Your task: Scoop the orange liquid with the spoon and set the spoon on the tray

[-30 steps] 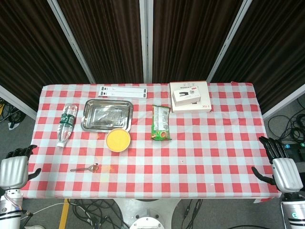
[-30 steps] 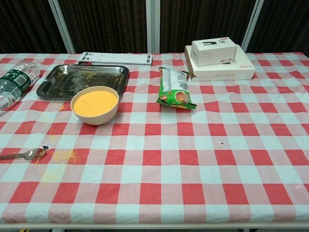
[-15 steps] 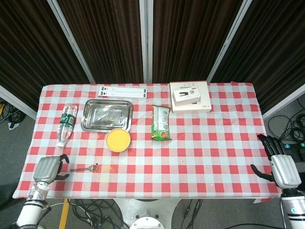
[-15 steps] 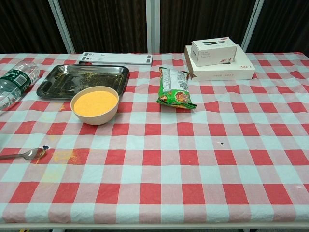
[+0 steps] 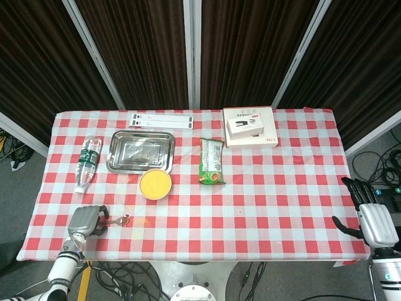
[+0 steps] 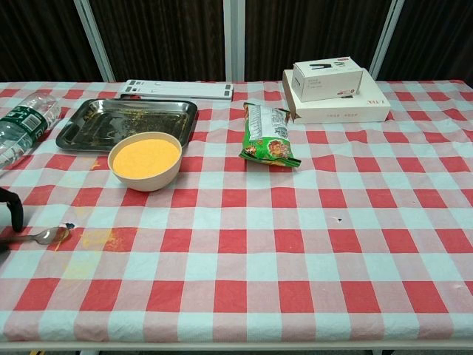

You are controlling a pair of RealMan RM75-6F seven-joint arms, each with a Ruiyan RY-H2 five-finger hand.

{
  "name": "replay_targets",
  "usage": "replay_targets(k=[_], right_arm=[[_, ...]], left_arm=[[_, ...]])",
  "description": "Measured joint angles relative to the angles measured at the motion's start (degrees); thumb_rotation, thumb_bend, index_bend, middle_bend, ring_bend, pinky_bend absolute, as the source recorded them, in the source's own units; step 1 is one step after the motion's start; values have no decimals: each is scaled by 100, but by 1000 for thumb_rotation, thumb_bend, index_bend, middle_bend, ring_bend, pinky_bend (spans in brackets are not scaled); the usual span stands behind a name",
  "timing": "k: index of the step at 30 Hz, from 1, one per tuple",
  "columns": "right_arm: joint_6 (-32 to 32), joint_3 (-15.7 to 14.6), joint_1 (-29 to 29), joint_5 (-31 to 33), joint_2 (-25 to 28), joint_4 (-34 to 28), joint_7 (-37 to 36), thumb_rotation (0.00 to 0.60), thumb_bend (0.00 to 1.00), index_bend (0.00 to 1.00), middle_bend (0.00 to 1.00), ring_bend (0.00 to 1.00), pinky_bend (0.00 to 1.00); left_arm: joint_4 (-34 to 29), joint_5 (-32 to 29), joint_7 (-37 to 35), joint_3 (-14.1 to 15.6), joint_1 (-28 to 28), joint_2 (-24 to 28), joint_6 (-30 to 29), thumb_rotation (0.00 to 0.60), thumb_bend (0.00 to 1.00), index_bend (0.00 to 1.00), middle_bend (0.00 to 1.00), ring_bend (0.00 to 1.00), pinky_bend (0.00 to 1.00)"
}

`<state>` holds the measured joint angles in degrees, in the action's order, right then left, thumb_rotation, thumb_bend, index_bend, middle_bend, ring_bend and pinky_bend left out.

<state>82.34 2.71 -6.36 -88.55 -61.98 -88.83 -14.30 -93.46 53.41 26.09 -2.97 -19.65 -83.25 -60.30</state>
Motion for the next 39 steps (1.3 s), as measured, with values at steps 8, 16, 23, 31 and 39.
replay_targets(k=[8, 16, 23, 31, 39], right_arm=[[11, -3, 16, 37, 7, 24, -26, 600, 178, 52, 79, 0, 48], [40, 2, 37, 64, 23, 31, -45, 600, 178, 52, 80, 0, 49], [80, 23, 40, 57, 66, 37, -64, 600, 178, 52, 80, 0, 48], [122, 45, 29, 27, 98, 84, -113, 600, 178, 52, 79, 0, 48], [183, 27, 82, 29, 87, 159, -195, 600, 178, 52, 80, 0, 48]], left_arm=[[41, -109, 13, 51, -76, -32, 5, 600, 435, 574, 1000, 910, 940], [73, -74, -10, 116, -94, -63, -57, 600, 459, 627, 1000, 910, 940], [-39, -14, 21, -25, -216, 59, -145, 600, 457, 629, 1000, 910, 940], [-204, -103, 386, -578, -764, 220, -175, 600, 459, 627, 1000, 910, 940], [-135, -706, 1280, -1006, -1672, 91, 63, 600, 461, 627, 1000, 913, 940]])
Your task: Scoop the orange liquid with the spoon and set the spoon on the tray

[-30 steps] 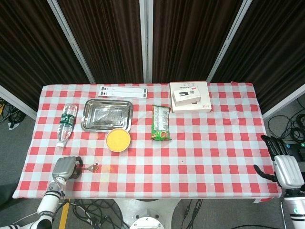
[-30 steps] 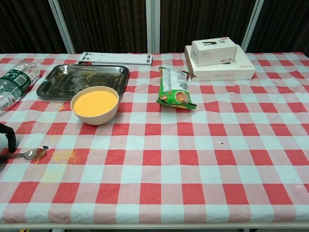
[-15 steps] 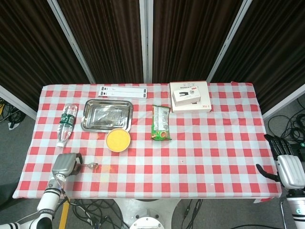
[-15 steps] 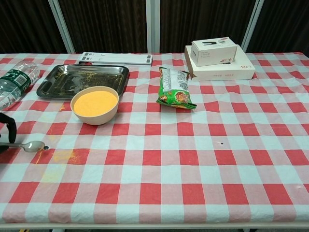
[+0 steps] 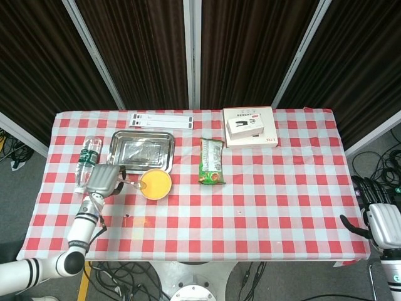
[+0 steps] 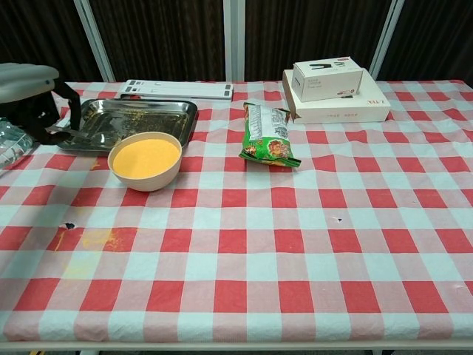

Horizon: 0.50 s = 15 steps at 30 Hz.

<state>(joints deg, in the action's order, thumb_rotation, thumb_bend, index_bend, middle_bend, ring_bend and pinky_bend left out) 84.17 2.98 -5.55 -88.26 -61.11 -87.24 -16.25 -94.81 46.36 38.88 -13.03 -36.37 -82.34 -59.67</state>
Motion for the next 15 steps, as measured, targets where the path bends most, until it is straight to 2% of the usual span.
replay_targets(k=[8, 15], right_arm=[[67, 9, 57, 39, 14, 77, -77, 600, 177, 52, 79, 0, 49], [132, 37, 72, 37, 24, 83, -85, 600, 178, 52, 79, 0, 49]], left_arm=[[422, -740, 980, 125, -744, -538, 84, 600, 461, 619, 1000, 913, 939], [463, -862, 1190, 352, -920, -661, -74, 600, 462, 565, 1000, 915, 940]])
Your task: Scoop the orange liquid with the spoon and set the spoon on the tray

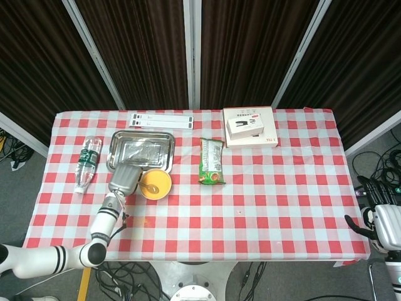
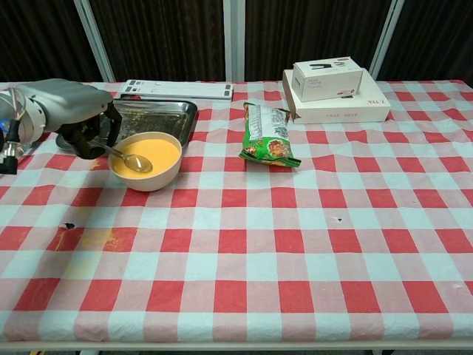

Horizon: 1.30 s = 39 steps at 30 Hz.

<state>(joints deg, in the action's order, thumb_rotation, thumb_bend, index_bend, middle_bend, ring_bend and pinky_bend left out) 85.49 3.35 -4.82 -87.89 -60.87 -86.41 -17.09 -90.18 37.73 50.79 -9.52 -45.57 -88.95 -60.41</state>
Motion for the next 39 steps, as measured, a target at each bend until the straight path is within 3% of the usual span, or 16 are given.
replay_targets(k=[13, 24, 39], right_arm=[[145, 87, 36, 15, 99, -68, 60, 600, 177, 52, 79, 0, 49], [115, 87, 43, 36, 111, -100, 91, 600, 177, 52, 79, 0, 48], [76, 74, 62, 67, 68, -31, 38, 600, 177, 52, 79, 0, 49]], left_arm=[[-85, -26, -35, 160, -131, 85, -59, 600, 464, 467, 1000, 915, 939], [41, 130, -330, 290, -148, 130, 43, 600, 397, 519, 1000, 915, 939], [282, 113, -495, 355, -187, 20, 57, 600, 406, 578, 1000, 920, 939]])
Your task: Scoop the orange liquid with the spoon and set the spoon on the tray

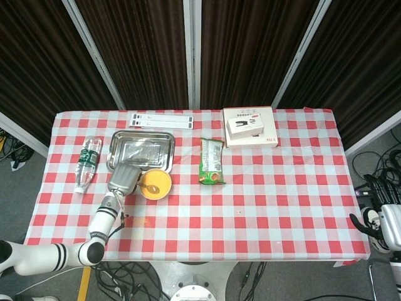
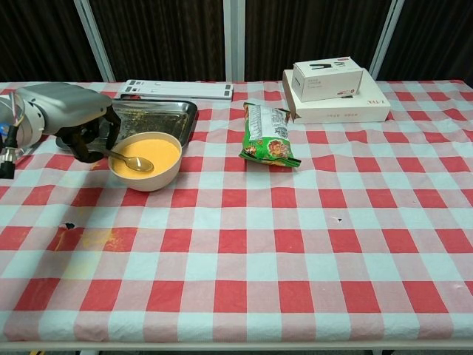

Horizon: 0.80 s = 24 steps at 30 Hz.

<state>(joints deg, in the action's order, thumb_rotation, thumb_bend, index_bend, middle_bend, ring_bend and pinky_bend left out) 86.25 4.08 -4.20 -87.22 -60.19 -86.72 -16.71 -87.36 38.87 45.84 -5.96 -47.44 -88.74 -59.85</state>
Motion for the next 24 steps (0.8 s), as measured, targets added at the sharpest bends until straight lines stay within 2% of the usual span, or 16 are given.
replay_targets(k=[8, 18, 24], right_arm=[[-6, 7, 2, 5, 11, -13, 6, 600, 177, 52, 79, 0, 49], [6, 5, 10, -11, 8, -12, 3, 600, 177, 52, 79, 0, 49], [11, 7, 7, -27, 11, 3, -16, 600, 177, 52, 79, 0, 49]], left_arm=[[31, 6, -36, 21, -5, -11, -11, 600, 409, 603, 1000, 923, 939], [-67, 31, 22, 22, -22, 39, -107, 600, 460, 646, 1000, 924, 940], [-138, -60, 210, -59, -128, 113, -175, 600, 474, 659, 1000, 928, 943]])
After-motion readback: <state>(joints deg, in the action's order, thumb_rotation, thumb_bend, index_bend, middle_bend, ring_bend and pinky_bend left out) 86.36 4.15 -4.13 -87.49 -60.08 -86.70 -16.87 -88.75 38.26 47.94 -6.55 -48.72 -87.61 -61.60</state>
